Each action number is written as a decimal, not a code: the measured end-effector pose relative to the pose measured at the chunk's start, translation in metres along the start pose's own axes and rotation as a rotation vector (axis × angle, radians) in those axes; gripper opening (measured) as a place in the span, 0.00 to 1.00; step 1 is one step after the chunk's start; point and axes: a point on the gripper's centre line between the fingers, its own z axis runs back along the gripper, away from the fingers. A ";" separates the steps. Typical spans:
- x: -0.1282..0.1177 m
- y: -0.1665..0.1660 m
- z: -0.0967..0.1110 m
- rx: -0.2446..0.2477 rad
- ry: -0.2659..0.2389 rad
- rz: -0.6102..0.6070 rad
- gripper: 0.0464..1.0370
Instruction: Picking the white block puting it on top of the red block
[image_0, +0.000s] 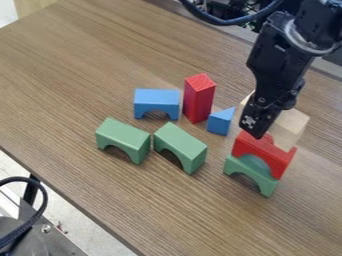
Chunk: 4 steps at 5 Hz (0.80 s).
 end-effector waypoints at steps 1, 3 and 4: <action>-0.001 0.001 0.000 0.005 0.004 0.002 0.55; -0.001 0.000 0.000 0.002 0.008 0.003 0.55; -0.002 0.000 -0.002 0.004 0.008 0.004 0.55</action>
